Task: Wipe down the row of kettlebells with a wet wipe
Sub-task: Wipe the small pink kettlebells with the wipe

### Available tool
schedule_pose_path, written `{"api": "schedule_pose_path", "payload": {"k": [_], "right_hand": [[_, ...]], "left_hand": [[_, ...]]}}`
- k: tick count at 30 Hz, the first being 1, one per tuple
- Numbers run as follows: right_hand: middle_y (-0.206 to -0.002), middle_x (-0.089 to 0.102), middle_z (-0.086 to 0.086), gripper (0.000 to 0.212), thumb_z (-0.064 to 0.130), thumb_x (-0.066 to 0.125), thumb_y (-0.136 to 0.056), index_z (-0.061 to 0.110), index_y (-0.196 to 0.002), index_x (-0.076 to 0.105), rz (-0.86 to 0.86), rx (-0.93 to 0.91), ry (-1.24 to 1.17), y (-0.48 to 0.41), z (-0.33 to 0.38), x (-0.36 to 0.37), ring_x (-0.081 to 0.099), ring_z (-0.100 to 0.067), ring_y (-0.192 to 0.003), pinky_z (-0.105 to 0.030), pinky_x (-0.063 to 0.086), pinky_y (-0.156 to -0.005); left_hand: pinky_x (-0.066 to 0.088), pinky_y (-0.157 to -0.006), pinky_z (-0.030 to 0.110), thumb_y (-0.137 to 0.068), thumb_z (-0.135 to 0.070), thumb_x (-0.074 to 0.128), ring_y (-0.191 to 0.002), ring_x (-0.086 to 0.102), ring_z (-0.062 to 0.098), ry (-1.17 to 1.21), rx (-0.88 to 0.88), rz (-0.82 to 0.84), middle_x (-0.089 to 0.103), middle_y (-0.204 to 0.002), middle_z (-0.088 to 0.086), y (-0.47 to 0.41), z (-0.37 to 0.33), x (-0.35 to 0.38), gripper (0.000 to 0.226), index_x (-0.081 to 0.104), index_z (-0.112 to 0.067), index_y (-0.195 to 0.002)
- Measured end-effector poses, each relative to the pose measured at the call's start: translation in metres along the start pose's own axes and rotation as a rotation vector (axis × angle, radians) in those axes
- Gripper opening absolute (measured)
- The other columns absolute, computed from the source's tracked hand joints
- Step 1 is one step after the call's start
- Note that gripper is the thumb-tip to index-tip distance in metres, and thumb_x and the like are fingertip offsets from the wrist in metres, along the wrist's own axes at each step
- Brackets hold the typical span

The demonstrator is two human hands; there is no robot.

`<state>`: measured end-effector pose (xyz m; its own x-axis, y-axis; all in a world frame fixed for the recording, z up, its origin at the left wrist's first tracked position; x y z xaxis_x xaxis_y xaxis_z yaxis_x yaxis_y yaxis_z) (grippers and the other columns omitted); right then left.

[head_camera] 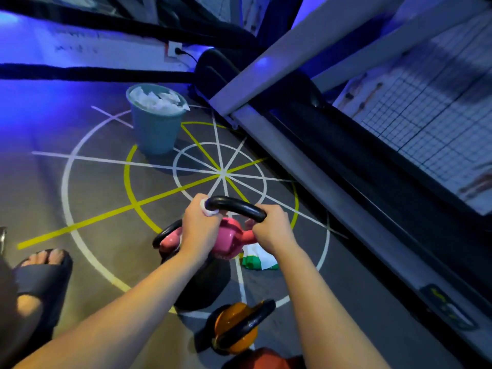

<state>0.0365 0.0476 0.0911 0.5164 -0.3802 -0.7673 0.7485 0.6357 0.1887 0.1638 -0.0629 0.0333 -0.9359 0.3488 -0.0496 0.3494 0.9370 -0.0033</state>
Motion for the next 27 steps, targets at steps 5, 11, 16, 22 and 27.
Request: {"api": "schedule_pose_path", "payload": {"k": [5, 11, 16, 22, 27], "right_hand": [[-0.079, 0.073, -0.006, 0.024, -0.004, 0.059, -0.074, 0.016, -0.081, 0.071, -0.013, -0.016, 0.045, 0.001, 0.001, -0.008, 0.071, -0.024, -0.071, -0.041, 0.061, -0.066], [-0.077, 0.071, -0.005, 0.03, -0.005, 0.052, -0.069, 0.019, -0.077, 0.068, -0.025, -0.036, 0.116, 0.003, 0.02, -0.004, 0.069, -0.026, -0.074, -0.038, 0.06, -0.065], [-0.081, 0.07, -0.008, 0.024, -0.002, 0.054, -0.076, 0.018, -0.079, 0.069, -0.053, -0.022, 0.117, 0.002, 0.013, -0.004, 0.068, -0.028, -0.077, -0.042, 0.06, -0.072], [-0.078, 0.07, -0.007, 0.021, 0.001, 0.06, -0.077, 0.02, -0.079, 0.07, -0.024, -0.006, 0.08, 0.007, 0.002, -0.005, 0.069, -0.028, -0.073, -0.041, 0.06, -0.067], [-0.074, 0.069, -0.008, 0.024, -0.003, 0.057, -0.07, 0.02, -0.07, 0.063, -0.013, 0.003, 0.118, 0.005, 0.011, -0.005, 0.069, -0.03, -0.072, -0.041, 0.06, -0.065]], "left_hand": [[0.046, -0.067, 0.029, -0.081, -0.02, 0.076, -0.072, 0.059, 0.009, 0.07, 0.068, 0.162, 0.065, -0.075, -0.01, 0.002, 0.008, 0.002, 0.015, 0.062, -0.019, -0.081], [0.054, -0.078, 0.037, -0.09, -0.037, 0.075, -0.083, 0.065, 0.018, 0.301, -0.222, 0.309, 0.07, -0.09, 0.006, 0.011, 0.026, 0.01, 0.038, 0.066, -0.003, -0.106], [0.047, -0.065, 0.032, -0.082, -0.011, 0.071, -0.071, 0.057, 0.013, -0.004, 0.051, 0.176, 0.065, -0.078, -0.003, -0.009, -0.004, -0.005, 0.018, 0.057, -0.02, -0.087], [0.042, -0.063, 0.035, -0.084, -0.011, 0.069, -0.072, 0.056, 0.015, -0.378, 0.371, 0.32, 0.061, -0.075, -0.006, -0.008, -0.037, -0.002, 0.023, 0.05, -0.024, -0.086], [0.039, -0.062, 0.03, -0.082, -0.023, 0.079, -0.067, 0.051, 0.006, -0.032, 0.161, 0.359, 0.058, -0.07, -0.013, -0.009, -0.012, -0.012, 0.028, 0.052, -0.024, -0.08]]}}
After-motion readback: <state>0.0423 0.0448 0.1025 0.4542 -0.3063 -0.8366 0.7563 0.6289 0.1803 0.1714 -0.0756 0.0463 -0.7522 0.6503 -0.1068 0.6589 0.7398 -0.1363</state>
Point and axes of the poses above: each hand's wrist, its own y-axis away from the middle knuckle, its own x-axis out of the palm, z = x × y, the point moved 5 cm from there along -y, towards the middle knuckle
